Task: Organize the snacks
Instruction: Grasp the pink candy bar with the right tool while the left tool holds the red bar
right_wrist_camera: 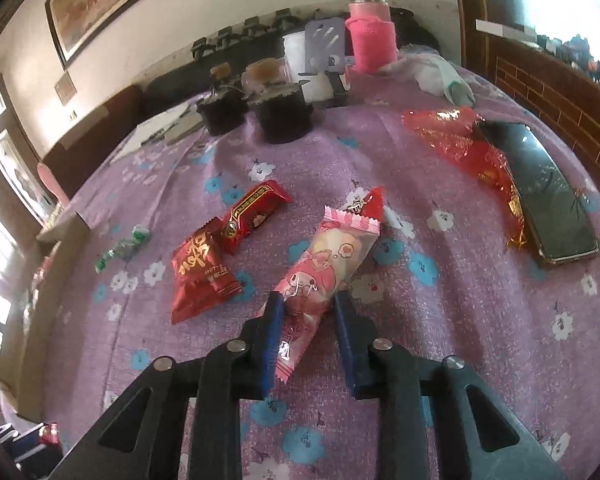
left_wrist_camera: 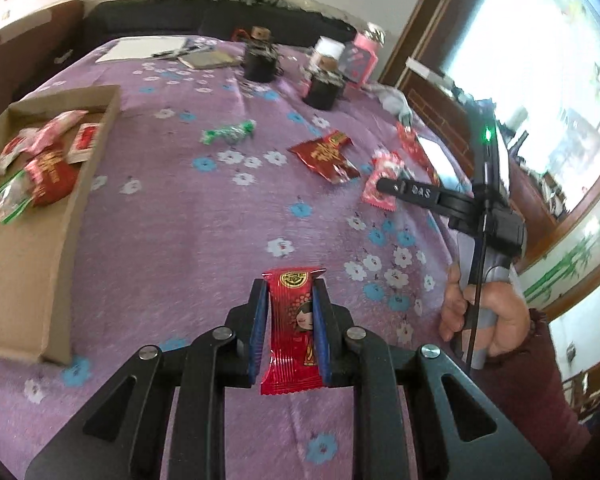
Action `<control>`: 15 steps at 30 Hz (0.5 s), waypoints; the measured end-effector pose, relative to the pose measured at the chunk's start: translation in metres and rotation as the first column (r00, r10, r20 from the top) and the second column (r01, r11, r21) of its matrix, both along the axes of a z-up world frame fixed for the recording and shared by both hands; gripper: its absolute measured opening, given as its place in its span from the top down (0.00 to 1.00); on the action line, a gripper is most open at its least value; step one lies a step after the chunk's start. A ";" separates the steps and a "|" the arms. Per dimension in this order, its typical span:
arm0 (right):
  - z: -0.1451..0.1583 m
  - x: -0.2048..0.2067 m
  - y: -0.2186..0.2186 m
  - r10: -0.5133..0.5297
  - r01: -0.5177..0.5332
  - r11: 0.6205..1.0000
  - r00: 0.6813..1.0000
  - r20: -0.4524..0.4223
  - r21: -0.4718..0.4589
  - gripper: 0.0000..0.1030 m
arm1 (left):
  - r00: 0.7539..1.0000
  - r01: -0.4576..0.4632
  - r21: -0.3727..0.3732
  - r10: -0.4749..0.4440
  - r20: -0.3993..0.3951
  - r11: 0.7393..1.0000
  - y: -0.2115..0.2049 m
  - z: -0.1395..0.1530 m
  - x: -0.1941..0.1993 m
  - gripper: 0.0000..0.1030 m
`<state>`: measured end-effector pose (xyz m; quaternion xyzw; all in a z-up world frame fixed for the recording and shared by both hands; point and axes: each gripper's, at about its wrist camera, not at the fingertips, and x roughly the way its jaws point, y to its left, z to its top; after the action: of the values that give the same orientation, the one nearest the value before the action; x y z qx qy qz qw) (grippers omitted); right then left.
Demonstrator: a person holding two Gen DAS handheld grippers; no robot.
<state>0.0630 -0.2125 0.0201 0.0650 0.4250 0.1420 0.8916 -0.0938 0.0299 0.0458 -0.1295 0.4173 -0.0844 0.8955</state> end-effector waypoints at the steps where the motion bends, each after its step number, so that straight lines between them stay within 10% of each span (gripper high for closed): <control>1: 0.000 -0.001 0.000 0.004 -0.004 1.000 1.000 -0.001 0.009 0.78 | 1.000 -0.012 -0.018 0.012 0.011 1.000 0.008 0.003 -0.006 0.82; 15: 0.033 -0.064 -0.002 0.041 -0.045 0.997 0.998 0.054 0.061 0.90 | 0.978 -0.199 -0.211 0.206 0.010 0.957 0.126 -0.006 -0.047 0.82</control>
<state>-0.0014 -0.2145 0.0529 0.0798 0.3982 0.1759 0.8967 -0.1404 0.1558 0.0399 -0.2637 0.3763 -0.0376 0.8874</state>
